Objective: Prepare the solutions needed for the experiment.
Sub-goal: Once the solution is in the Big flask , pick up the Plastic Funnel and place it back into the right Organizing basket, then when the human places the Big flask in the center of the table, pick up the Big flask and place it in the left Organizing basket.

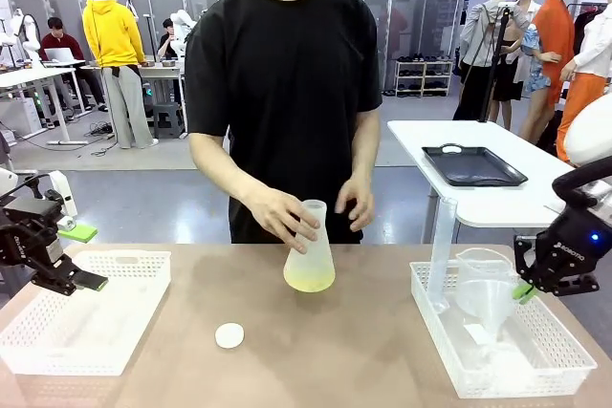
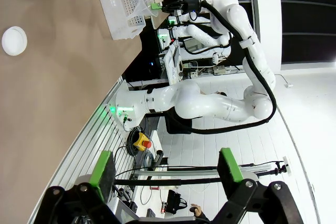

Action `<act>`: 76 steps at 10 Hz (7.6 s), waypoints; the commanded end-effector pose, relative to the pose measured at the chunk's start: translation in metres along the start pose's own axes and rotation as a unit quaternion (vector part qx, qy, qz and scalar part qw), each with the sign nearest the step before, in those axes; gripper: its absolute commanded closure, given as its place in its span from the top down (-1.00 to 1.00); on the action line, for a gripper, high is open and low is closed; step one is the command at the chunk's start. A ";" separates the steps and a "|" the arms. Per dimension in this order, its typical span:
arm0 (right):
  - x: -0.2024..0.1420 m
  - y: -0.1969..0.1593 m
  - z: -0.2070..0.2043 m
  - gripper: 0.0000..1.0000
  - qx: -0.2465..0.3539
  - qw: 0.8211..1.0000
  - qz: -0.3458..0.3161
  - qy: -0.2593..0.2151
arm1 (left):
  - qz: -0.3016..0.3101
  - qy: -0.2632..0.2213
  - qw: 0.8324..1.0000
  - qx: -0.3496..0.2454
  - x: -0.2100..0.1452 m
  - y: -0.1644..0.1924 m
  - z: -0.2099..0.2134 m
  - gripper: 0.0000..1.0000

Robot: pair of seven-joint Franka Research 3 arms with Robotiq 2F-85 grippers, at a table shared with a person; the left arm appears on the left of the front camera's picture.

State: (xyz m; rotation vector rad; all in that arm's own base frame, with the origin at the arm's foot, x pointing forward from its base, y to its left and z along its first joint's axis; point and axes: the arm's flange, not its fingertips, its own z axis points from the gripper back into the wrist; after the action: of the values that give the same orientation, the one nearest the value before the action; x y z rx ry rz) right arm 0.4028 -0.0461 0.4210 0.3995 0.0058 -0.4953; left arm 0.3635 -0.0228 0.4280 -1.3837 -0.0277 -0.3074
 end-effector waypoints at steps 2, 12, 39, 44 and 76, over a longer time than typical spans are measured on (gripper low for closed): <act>0.009 0.011 0.002 -1.00 -0.038 0.999 -0.027 0.002 | -0.004 -0.002 1.000 -0.010 -0.001 -0.002 -0.001 1.00; 0.008 0.016 -0.005 -0.12 -0.025 1.000 -0.013 0.005 | -0.004 -0.002 1.000 -0.010 -0.001 -0.002 -0.001 1.00; -0.102 0.035 0.085 1.00 0.467 0.860 0.143 0.149 | -0.004 -0.002 1.000 -0.010 -0.001 -0.002 -0.001 1.00; -0.102 0.035 0.085 1.00 0.467 0.860 0.143 0.149 | -0.004 -0.002 1.000 -0.010 -0.001 -0.002 -0.001 1.00; -0.102 0.035 0.085 1.00 0.467 0.860 0.143 0.149 | -0.720 0.083 0.687 -0.048 0.146 0.037 -0.134 1.00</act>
State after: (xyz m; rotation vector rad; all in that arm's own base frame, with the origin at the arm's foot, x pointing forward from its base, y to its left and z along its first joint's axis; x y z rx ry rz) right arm 0.3202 -0.0023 0.5220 1.4000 0.0087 -0.1067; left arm 0.4858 -0.1692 0.4069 -1.1663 -0.9655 -1.7359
